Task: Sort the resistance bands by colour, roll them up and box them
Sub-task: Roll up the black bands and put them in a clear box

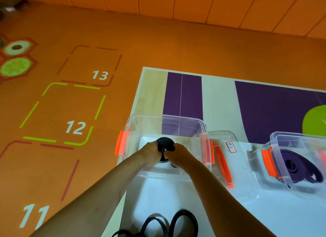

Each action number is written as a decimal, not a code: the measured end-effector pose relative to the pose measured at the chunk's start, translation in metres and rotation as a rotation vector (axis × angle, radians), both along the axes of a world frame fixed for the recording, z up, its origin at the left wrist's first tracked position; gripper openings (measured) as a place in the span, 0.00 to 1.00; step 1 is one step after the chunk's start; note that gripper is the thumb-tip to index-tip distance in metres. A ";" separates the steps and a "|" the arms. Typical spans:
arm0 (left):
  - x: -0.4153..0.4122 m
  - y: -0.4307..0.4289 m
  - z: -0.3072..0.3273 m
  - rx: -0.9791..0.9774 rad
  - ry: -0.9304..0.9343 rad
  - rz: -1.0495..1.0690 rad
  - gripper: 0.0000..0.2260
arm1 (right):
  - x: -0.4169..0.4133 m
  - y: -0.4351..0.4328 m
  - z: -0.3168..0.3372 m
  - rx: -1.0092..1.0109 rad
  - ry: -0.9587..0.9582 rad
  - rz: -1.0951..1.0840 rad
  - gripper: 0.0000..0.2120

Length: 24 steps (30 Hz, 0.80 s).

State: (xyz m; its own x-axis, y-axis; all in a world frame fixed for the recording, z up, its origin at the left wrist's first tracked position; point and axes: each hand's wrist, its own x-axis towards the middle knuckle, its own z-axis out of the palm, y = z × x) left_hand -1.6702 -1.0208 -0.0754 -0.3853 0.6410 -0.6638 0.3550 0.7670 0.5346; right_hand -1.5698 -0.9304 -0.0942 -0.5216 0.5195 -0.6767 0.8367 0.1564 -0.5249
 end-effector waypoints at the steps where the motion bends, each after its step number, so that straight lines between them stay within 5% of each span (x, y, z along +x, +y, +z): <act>1: 0.001 0.000 0.000 0.007 0.014 -0.001 0.11 | 0.001 0.000 0.000 0.016 -0.006 0.010 0.14; 7: 0.010 -0.015 0.012 0.080 0.165 -0.113 0.16 | 0.018 -0.005 0.018 0.217 0.056 0.047 0.24; 15: 0.051 -0.066 0.059 0.237 0.574 -0.267 0.19 | 0.063 -0.051 0.040 0.724 0.335 0.177 0.23; 24: 0.130 -0.141 0.053 0.374 0.752 -0.251 0.18 | 0.152 -0.109 0.039 0.933 0.492 0.170 0.25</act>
